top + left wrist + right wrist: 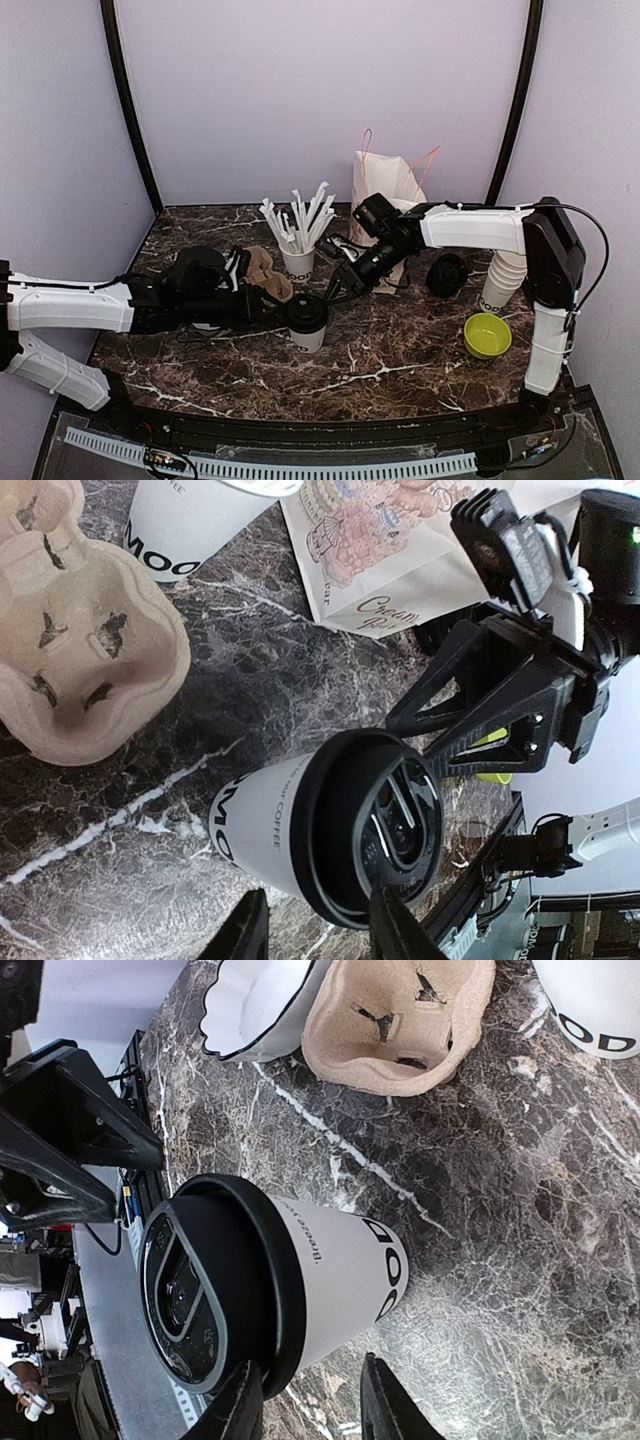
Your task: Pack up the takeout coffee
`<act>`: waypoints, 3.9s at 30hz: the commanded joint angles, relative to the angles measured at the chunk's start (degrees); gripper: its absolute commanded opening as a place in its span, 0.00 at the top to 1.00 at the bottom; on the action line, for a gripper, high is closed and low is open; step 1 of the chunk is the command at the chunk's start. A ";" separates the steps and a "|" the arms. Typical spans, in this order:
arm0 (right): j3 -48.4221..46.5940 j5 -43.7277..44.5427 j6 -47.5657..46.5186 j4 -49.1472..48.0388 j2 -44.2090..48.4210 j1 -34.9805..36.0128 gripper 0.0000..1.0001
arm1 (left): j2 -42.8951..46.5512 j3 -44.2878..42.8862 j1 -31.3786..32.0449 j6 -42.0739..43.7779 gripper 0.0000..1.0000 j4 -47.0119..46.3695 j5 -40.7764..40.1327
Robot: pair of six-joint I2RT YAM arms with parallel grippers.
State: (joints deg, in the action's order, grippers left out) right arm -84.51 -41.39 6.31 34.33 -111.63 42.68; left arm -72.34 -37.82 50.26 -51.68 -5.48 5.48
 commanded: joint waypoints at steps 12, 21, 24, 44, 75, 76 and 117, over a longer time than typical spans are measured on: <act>0.10 -1.24 0.31 -0.98 -0.78 -0.31 0.66 | -0.75 2.52 -0.07 -1.66 0.67 -4.39 0.88; 0.81 -1.66 0.29 -1.45 -0.94 -0.31 0.66 | -2.94 1.99 -0.16 -1.06 0.67 -5.58 1.76; 0.92 -1.85 0.29 -1.51 -1.07 -0.31 0.66 | -4.36 1.88 -0.13 -1.16 0.67 -5.32 2.41; 0.50 -0.15 -1.79 0.66 1.15 0.65 0.69 | -5.75 3.56 0.00 2.91 0.73 0.85 1.71; 25.44 10.15 -29.23 -1.86 45.67 -12.31 0.25 | -9.17 -34.52 7.92 58.87 0.01 36.79 -10.39; 27.45 9.71 -28.50 -4.08 47.43 -14.26 0.24 | -9.86 -35.30 7.92 59.08 0.01 37.13 -10.13; 37.77 6.51 -28.98 -11.35 51.37 -20.00 0.23 | -23.67 -43.11 6.56 54.22 0.19 42.84 -5.64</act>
State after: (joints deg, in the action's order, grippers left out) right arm -47.29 -33.87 -22.24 25.26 -59.88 22.87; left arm -99.00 -79.46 57.12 3.73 35.62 -0.64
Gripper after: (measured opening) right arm 0.768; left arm 0.832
